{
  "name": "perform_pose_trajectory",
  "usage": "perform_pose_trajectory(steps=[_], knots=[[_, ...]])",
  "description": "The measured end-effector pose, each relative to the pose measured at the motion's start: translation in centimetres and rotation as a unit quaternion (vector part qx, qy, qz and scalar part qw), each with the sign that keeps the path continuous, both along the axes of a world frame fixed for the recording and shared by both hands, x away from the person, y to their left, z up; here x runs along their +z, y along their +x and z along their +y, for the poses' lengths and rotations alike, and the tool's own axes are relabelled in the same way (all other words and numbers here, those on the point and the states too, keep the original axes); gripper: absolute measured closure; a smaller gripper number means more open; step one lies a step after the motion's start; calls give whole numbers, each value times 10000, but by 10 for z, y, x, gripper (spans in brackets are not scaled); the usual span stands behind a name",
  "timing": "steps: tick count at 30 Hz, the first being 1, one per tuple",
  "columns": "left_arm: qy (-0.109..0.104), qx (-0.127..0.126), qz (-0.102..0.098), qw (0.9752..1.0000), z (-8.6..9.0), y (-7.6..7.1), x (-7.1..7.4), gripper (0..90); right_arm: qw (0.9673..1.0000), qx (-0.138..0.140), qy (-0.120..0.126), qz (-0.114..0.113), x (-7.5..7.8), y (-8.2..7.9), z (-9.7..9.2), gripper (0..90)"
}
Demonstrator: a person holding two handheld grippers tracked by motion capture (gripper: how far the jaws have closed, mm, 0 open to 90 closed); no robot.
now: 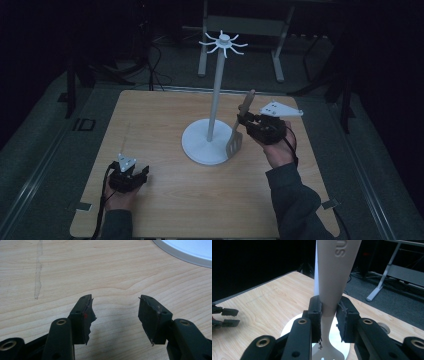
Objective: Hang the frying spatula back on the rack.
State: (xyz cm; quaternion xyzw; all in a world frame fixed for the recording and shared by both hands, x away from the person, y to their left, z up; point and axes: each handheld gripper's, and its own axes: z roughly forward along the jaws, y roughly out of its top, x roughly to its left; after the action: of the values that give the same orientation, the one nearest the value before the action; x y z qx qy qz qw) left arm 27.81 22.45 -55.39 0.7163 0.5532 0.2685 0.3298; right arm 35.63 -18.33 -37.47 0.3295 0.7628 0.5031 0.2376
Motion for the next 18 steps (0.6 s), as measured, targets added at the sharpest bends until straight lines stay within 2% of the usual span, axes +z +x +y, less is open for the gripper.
perform_pose_trajectory(steps=[18], knots=[[-9, 9, -13, 10000, 0, 0, 0, 454, 9999, 32, 163, -43, 18, 8, 0, 746]])
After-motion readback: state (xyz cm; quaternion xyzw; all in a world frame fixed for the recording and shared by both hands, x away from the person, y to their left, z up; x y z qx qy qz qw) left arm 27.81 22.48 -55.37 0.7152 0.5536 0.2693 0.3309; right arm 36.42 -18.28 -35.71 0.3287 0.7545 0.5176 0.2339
